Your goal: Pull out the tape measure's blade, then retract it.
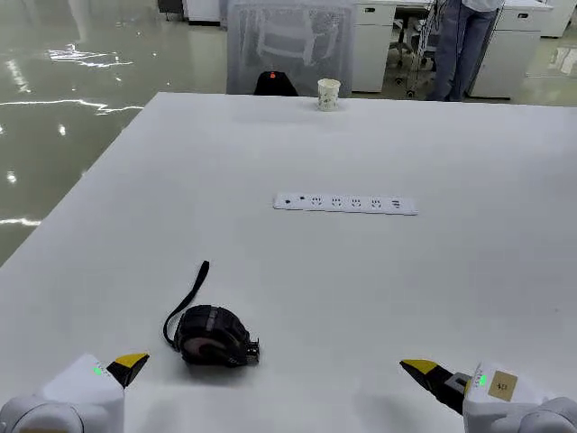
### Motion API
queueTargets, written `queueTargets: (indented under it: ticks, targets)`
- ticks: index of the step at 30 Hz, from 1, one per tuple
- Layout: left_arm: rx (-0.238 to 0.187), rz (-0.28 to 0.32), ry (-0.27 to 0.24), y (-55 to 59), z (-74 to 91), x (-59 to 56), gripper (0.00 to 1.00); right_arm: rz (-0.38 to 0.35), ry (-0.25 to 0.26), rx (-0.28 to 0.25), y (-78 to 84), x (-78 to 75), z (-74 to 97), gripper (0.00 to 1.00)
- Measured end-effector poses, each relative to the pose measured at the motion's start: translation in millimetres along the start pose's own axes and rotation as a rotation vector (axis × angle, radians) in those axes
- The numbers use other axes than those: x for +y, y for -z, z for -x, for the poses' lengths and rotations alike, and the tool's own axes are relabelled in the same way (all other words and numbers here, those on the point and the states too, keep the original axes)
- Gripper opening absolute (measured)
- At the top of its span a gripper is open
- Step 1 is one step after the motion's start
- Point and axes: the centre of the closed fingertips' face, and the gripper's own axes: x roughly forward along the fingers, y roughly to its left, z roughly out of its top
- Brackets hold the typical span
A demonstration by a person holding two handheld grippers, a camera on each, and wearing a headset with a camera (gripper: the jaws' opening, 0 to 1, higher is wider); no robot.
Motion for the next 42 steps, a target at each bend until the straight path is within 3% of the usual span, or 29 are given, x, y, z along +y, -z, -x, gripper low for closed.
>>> queueTargets:
  ticks: [7,12,25,42]
  targets:
    - [-0.004,-0.015,0.011,1.0,4.4,-3.7,0.99,-0.019,0.041,-0.022,0.8,-1.2,10.0,0.95]
    - [-0.030,-0.010,0.030,-1.7,8.3,-7.5,0.99,-0.021,0.050,-0.018,4.9,1.6,15.9,0.95]
    - [-0.049,-0.016,0.044,-0.3,15.9,-14.3,0.99,-0.057,0.077,-0.034,7.6,4.8,26.1,0.99]
    - [-0.060,-0.018,0.037,-3.9,20.6,-10.8,0.99,-0.043,0.095,-0.038,6.1,2.7,30.4,0.99]
